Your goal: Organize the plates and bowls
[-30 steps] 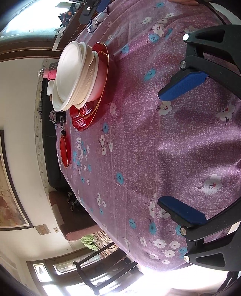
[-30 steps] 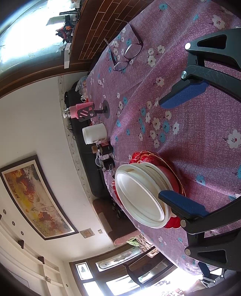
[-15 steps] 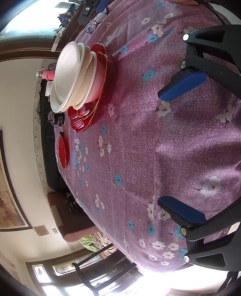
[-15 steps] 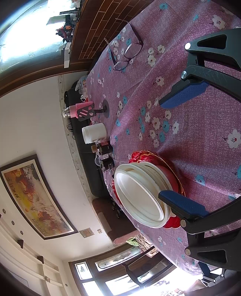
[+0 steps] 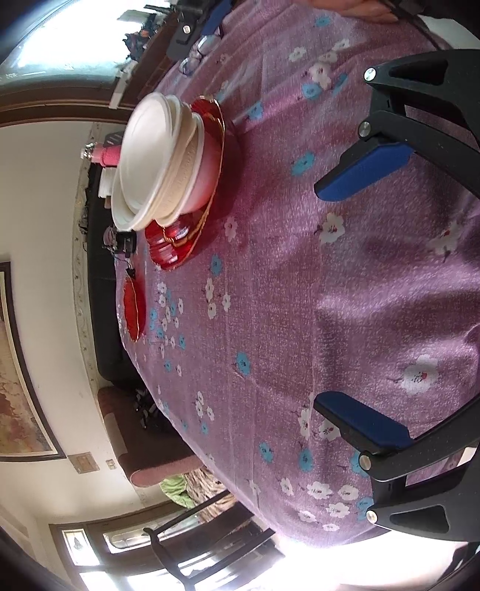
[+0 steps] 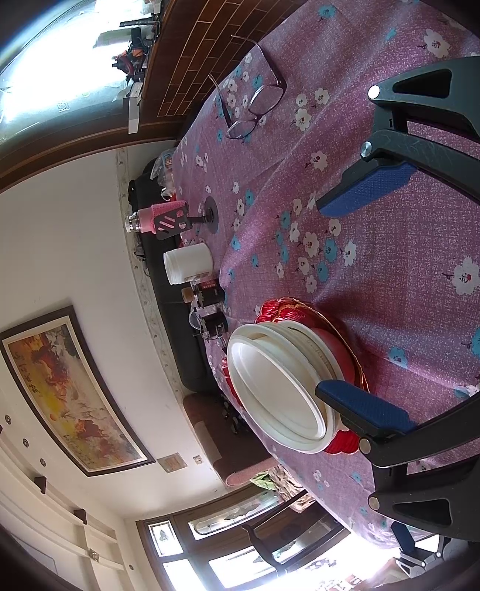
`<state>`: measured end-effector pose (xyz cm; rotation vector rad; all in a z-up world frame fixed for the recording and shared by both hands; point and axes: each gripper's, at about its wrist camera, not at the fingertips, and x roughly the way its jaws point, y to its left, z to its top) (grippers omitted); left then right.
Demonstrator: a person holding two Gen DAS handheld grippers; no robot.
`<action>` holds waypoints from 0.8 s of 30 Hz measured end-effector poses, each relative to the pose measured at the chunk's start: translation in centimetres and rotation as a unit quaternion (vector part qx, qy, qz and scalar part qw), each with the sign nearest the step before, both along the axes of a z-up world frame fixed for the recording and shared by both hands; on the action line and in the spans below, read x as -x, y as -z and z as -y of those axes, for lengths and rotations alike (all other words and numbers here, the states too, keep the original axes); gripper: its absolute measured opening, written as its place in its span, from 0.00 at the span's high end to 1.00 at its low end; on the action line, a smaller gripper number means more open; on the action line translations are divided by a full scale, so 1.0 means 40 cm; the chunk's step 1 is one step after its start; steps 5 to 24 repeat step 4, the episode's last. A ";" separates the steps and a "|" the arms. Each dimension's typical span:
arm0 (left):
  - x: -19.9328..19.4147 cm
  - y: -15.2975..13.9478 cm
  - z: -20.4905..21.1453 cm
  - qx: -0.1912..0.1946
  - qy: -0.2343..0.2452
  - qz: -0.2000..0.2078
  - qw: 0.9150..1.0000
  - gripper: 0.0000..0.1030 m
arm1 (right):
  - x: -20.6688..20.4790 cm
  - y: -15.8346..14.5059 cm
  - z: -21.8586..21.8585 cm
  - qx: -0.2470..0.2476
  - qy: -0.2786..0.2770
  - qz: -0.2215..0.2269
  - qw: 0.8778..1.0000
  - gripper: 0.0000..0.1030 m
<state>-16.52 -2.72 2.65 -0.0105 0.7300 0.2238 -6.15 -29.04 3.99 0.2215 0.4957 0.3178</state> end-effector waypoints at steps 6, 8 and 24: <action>0.009 -0.010 0.021 -0.019 0.010 0.011 1.000 0.00 | -0.001 0.000 -0.001 0.001 0.001 0.001 1.000 0.10; 0.009 -0.010 0.021 -0.019 0.010 0.011 1.000 0.00 | -0.001 0.000 -0.001 0.001 0.001 0.001 1.000 0.10; 0.009 -0.010 0.021 -0.019 0.010 0.011 1.000 0.00 | -0.001 0.000 -0.001 0.001 0.001 0.001 1.000 0.10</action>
